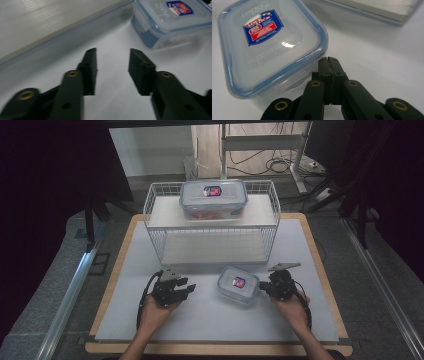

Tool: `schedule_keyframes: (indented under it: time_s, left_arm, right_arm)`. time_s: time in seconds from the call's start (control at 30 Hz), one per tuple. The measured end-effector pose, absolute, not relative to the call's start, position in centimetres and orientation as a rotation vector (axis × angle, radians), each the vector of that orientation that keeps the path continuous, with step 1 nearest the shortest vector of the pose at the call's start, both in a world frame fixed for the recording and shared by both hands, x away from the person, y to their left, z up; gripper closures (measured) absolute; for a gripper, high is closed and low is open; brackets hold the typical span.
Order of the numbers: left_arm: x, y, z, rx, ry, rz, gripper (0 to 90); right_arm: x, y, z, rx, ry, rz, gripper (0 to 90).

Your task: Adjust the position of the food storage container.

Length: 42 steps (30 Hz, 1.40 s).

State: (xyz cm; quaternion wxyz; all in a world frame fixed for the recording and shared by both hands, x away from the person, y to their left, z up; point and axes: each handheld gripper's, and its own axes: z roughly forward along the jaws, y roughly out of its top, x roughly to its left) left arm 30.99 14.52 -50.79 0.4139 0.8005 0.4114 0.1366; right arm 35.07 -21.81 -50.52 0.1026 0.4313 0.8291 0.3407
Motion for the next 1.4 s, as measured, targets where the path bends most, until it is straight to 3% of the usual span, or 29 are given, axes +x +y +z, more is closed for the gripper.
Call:
schedule_keyframes:
  time_s: [0.13,0.23,0.53,0.77,1.4]
  left_arm:
    - [32.6,13.6,-51.5,2.026,1.037,0.306,77.7]
    - [33.6,12.7,-51.9,2.057,1.019,0.304,82.8]
    - [33.1,11.8,-52.7,2.056,1.028,0.244,84.3]
    - [31.1,10.5,-52.8,2.158,0.98,0.261,83.7]
    - [28.5,12.6,-52.5,2.168,1.045,0.23,83.8]
  right_arm:
    - [35.8,-20.0,-50.7,1.24,2.471,1.003,89.7]
    - [36.2,-18.6,-50.9,1.216,2.486,1.004,89.7]
    - [35.8,-17.8,-51.1,1.178,2.523,0.995,89.7]
    - [34.8,-18.0,-50.9,1.166,2.526,0.982,89.8]
    - [30.6,-16.4,-50.7,1.015,2.646,0.96,89.7]
